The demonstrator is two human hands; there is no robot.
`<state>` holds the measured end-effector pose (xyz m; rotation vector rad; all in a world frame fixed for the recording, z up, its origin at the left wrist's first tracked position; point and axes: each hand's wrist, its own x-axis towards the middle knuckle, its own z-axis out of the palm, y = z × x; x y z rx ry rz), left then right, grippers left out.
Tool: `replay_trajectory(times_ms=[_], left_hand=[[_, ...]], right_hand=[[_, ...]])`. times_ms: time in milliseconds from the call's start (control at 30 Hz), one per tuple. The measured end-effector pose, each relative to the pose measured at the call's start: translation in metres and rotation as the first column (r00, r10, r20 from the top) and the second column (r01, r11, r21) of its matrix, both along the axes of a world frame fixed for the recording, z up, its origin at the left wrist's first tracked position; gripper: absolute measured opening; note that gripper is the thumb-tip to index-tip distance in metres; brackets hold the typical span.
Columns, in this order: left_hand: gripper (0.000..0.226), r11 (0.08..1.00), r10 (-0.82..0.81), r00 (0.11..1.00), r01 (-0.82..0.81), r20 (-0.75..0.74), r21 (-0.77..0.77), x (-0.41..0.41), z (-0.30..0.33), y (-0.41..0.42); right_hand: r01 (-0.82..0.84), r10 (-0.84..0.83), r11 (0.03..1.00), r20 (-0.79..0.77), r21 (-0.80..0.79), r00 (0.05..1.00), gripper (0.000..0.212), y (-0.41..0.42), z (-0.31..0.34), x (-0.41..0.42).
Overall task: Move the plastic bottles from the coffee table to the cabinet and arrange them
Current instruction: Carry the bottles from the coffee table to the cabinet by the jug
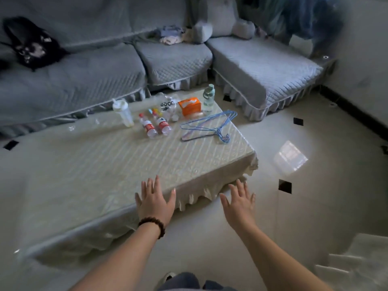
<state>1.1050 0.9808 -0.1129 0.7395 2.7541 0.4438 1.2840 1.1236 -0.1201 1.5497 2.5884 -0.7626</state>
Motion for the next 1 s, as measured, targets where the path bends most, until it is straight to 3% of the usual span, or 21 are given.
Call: replay_trajectory(times_ms=[233, 500, 1000], left_hand=[[0.070, 0.993, 0.120, 0.993, -0.120, -0.013, -0.010, -0.086, -0.001, -0.060], [0.070, 0.977, 0.214, 0.977, -0.214, 0.015, -0.014, -0.134, -0.016, -0.066], [0.071, 0.940, 0.339, 0.938, -0.335, 0.075, -0.063, -0.266, -0.043, 0.090]], right_hand=[[-0.107, 0.107, 0.994, -0.030, 0.009, 0.994, 0.055, -0.037, -0.008, -0.096], [-0.247, 0.247, 0.969, 0.010, 0.005, 0.969, 0.056, -0.014, -0.012, -0.177], [-0.413, 0.413, 0.910, -0.011, -0.040, 0.911, 0.056, 0.156, -0.045, -0.354]])
